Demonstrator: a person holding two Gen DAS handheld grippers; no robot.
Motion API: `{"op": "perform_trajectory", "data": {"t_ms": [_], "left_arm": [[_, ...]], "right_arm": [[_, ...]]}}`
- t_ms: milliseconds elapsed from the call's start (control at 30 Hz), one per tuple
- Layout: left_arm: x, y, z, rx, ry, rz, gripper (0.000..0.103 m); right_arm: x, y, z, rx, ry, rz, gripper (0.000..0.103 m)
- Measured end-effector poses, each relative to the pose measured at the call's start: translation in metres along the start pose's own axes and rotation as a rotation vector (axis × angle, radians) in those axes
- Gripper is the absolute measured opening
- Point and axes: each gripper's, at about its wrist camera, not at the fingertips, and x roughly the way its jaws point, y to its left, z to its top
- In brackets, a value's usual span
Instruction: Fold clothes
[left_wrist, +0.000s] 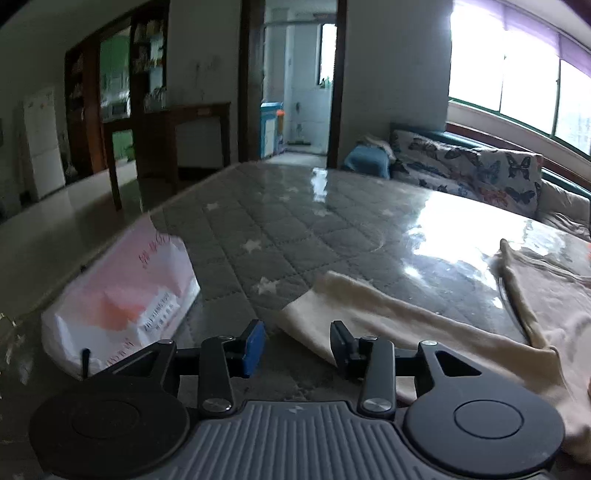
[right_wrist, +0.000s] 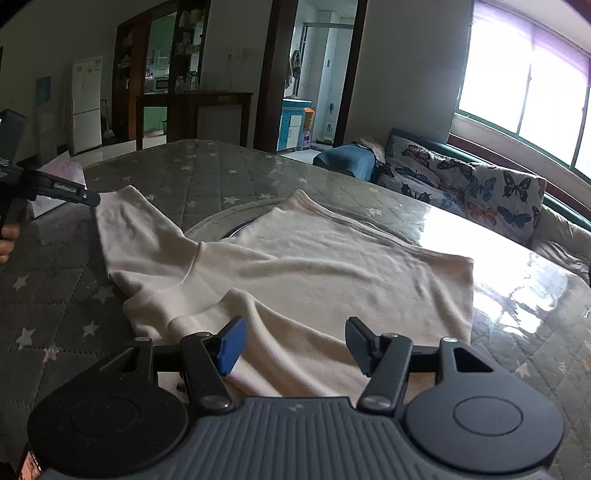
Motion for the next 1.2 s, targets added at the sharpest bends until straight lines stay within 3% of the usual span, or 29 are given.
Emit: {"op": "perform_trajectory", "data": {"t_ms": [133, 200, 367, 600, 867, 1033, 1100, 1200], "left_arm": [[0.008, 0.004, 0.000, -0.056, 0.013, -0.012, 0.039], [0.009, 0.002, 0.001, -0.048, 0.018, -0.029, 0.014], [-0.012, -0.011, 0.012, -0.052, -0.014, -0.112, 0.007], [-0.072, -0.060, 0.032, -0.006, -0.105, -0.344, 0.007], [-0.122, -0.151, 0.032, 0.144, -0.136, -0.637, 0.007], [-0.127, -0.202, 0.018, 0.235, -0.069, -0.806, 0.011], [-0.124, -0.218, 0.009, 0.290, -0.027, -0.846, 0.028], [-0.125, -0.224, -0.002, 0.371, -0.011, -0.868, 0.030]], "right_arm": [[-0.005, -0.003, -0.003, 0.014, -0.003, -0.013, 0.061], [-0.006, -0.005, -0.005, 0.022, -0.003, -0.023, 0.061], [-0.012, -0.014, -0.009, 0.057, -0.013, -0.042, 0.061], [-0.021, -0.027, -0.016, 0.110, -0.025, -0.064, 0.061], [-0.031, -0.040, -0.027, 0.164, -0.043, -0.084, 0.061], [-0.036, -0.047, -0.035, 0.192, -0.038, -0.093, 0.061], [-0.037, -0.050, -0.039, 0.202, -0.030, -0.095, 0.061], [-0.040, -0.052, -0.042, 0.211, -0.028, -0.092, 0.061]]}}
